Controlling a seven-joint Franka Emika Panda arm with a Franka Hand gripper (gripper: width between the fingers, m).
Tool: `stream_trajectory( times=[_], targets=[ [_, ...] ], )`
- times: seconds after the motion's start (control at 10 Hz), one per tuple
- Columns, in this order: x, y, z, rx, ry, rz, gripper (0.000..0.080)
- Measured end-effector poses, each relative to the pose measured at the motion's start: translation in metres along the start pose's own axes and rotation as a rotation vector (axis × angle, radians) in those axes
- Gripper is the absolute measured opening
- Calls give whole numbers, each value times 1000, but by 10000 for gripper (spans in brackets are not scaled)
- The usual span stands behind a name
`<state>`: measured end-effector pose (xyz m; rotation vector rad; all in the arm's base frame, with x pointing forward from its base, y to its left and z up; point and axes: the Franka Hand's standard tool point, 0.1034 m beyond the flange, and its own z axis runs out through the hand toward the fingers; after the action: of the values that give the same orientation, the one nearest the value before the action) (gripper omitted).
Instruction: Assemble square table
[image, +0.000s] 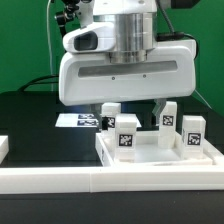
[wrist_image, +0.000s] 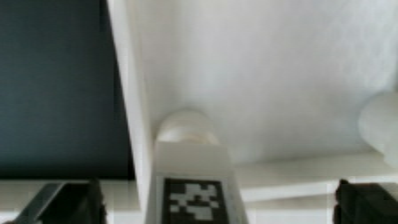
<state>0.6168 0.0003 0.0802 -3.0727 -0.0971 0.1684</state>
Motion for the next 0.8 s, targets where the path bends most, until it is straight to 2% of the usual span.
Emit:
stream_trajectory(
  times=[0.1,0.6,0.7,0.8],
  targets=[
    [7,2,-4,-6,21,0,649],
    [19,12,-11,-13,40,8,649],
    [19,12,-11,-13,40,8,515],
    [19,13,-11,-13,40,7,515]
  ],
)
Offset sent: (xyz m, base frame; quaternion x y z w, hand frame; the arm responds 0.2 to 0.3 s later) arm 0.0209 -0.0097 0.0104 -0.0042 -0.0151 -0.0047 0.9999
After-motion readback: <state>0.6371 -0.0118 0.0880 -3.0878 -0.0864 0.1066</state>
